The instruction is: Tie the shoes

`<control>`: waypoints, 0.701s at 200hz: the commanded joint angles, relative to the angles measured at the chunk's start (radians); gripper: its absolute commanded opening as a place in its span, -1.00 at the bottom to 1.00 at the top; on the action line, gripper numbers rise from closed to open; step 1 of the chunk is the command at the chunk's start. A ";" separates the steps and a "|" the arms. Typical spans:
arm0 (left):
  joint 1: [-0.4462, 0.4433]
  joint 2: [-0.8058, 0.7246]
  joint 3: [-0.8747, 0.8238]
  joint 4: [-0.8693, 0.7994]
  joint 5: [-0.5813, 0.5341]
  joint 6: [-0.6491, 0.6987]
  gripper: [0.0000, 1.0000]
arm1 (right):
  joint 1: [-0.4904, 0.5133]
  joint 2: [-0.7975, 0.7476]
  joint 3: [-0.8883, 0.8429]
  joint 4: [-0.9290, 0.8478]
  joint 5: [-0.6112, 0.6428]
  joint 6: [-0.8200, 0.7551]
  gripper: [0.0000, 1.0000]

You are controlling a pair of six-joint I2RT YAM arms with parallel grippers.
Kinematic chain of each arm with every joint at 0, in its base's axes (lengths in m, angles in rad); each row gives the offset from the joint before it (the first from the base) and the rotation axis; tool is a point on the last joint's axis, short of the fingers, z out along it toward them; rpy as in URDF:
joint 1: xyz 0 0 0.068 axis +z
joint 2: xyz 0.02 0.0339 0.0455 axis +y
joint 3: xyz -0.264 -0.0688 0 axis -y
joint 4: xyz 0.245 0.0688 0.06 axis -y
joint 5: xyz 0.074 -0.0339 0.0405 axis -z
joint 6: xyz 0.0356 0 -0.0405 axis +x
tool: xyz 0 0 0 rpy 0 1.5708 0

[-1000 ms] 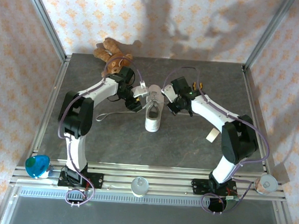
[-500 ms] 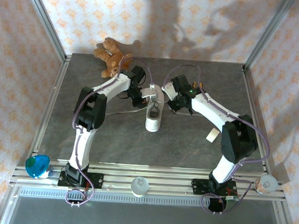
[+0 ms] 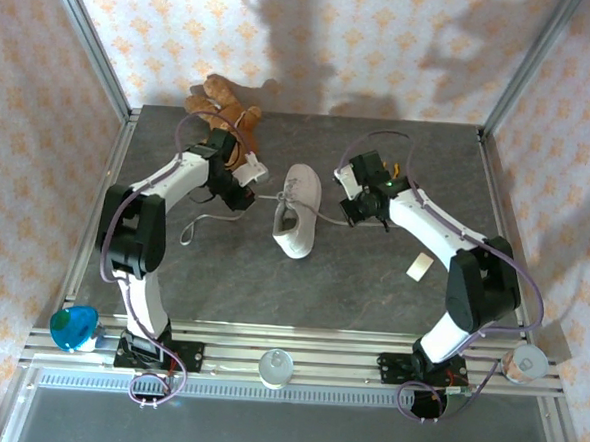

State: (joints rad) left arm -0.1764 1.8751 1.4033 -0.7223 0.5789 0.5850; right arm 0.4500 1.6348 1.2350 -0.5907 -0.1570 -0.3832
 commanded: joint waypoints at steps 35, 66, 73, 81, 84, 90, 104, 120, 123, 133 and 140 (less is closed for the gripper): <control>-0.024 -0.081 -0.111 0.087 0.045 -0.100 -1.00 | 0.001 -0.062 -0.093 0.030 -0.105 0.057 -0.71; -0.058 -0.060 -0.069 0.115 0.074 -0.125 -1.00 | 0.039 -0.060 -0.139 0.154 -0.104 -0.083 -0.17; -0.061 -0.052 -0.055 0.119 0.078 -0.133 -1.00 | 0.045 -0.038 -0.127 0.156 -0.087 -0.119 -0.12; -0.061 -0.043 -0.046 0.126 0.083 -0.142 -1.00 | 0.047 -0.008 -0.113 0.159 -0.073 -0.155 -0.07; -0.061 -0.040 -0.044 0.129 0.085 -0.144 -1.00 | 0.047 0.005 -0.107 0.161 -0.066 -0.168 -0.05; -0.061 -0.035 -0.040 0.133 0.085 -0.148 -1.00 | 0.047 0.029 -0.094 0.162 -0.054 -0.188 -0.03; -0.060 -0.026 -0.032 0.133 0.084 -0.151 -1.00 | 0.047 0.093 -0.056 0.147 -0.041 -0.234 0.01; -0.055 -0.018 -0.025 0.130 0.089 -0.157 -1.00 | 0.047 0.158 -0.010 0.122 -0.060 -0.264 0.03; -0.053 -0.016 -0.024 0.130 0.089 -0.158 -1.00 | 0.047 0.169 -0.007 0.121 -0.065 -0.270 0.04; -0.047 -0.012 -0.020 0.126 0.095 -0.165 -1.00 | 0.047 0.199 0.013 0.123 -0.080 -0.276 0.04; -0.042 -0.009 -0.015 0.122 0.100 -0.166 -1.00 | 0.047 0.217 0.028 0.124 -0.095 -0.276 0.05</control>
State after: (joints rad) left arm -0.2428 1.8374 1.3590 -0.5930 0.6632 0.4442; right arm 0.4969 1.7981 1.2091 -0.4641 -0.2356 -0.5934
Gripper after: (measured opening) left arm 0.044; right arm 0.521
